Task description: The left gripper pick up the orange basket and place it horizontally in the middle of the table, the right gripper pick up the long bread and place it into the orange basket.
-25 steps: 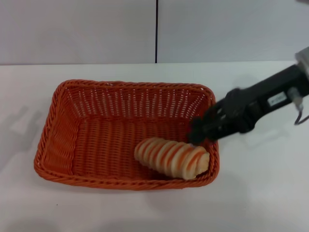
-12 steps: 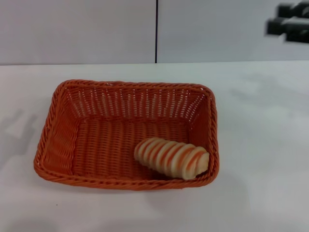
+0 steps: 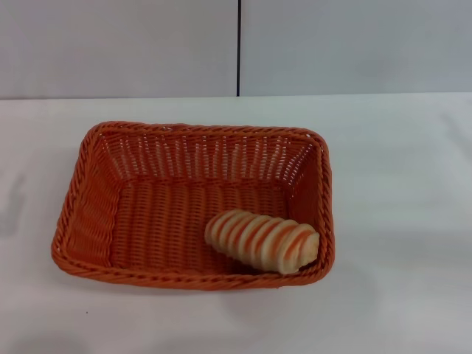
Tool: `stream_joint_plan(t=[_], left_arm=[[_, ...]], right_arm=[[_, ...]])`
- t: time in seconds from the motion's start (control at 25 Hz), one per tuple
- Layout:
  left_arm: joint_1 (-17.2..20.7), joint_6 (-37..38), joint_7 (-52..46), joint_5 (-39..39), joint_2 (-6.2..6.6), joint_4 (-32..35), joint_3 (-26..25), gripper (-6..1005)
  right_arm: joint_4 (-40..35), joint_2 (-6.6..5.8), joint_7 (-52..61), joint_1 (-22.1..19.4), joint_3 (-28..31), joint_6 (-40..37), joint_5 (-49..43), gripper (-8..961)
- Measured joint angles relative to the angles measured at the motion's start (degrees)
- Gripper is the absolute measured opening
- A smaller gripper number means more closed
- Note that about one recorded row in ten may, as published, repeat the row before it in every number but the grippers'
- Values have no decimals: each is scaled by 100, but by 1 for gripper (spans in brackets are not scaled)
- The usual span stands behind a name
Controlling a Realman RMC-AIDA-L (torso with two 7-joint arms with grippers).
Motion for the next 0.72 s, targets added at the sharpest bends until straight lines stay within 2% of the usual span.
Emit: stream_joint_plan(t=[0.04, 0.24, 0.28, 0.32, 0.36, 0.4, 0.6, 0.72], left_arm=[[0, 0, 0, 0, 0, 0, 0, 398], [-11, -40, 228, -1, -2, -150, -141, 398], [-28, -67, 516, -2, -11, -368, -369, 398], [-28, -67, 516, -2, -11, -368, -369, 398], [-68, -110, 1250, -4, -29, -877, -826, 398], [-70, -130, 1390, -4, -29, -944, -858, 398], [-62, -298, 2110, -4, -37, -1212, -1043, 398], [-66, -349, 2315, -4, -37, -1318, -1112, 399]], right_arm=[[0, 0, 0, 0, 0, 0, 0, 654], [1715, 23, -2026, 189, 22, -159, 1644, 654], [1715, 23, -2026, 189, 22, -159, 1644, 654], [1928, 25, -2269, 236, 26, -172, 1876, 654], [2163, 25, -2494, 292, 39, -180, 2118, 654], [2489, 26, -2790, 382, 64, -183, 2509, 654], [2941, 25, -3429, 577, 83, -176, 3101, 654], [2970, 23, -3485, 600, 86, -176, 3134, 654]])
